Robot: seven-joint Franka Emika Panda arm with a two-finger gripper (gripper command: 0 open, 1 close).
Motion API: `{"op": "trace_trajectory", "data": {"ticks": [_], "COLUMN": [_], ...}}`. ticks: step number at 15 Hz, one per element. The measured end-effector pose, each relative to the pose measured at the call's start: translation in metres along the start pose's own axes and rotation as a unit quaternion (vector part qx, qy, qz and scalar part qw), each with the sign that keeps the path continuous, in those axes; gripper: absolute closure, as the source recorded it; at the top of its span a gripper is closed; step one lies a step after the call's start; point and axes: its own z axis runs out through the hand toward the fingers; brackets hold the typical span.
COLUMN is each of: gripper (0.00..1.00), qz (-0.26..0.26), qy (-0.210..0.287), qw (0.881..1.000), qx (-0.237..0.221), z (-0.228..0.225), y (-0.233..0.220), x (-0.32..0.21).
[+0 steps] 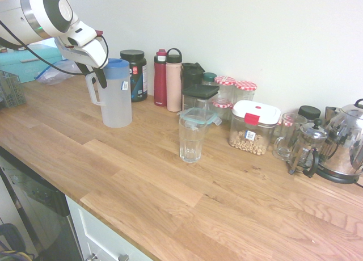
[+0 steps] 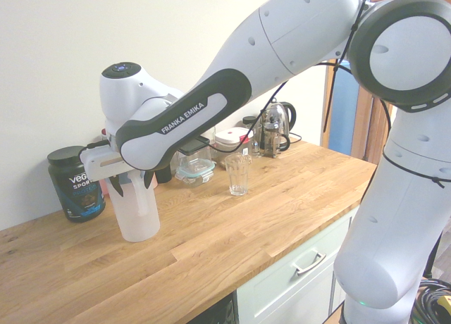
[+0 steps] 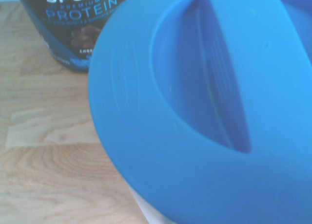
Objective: Pour me some water
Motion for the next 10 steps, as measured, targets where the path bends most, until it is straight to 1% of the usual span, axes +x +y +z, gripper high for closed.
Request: {"op": "trace_trajectory", "data": {"ticks": [10], "gripper": [1.00], "qz": [-0.016], "qy": [-0.004], "qw": [1.000], "qx": [-0.007], "z": [0.0033], "y": [0.0066], "x": [-0.0091]}}
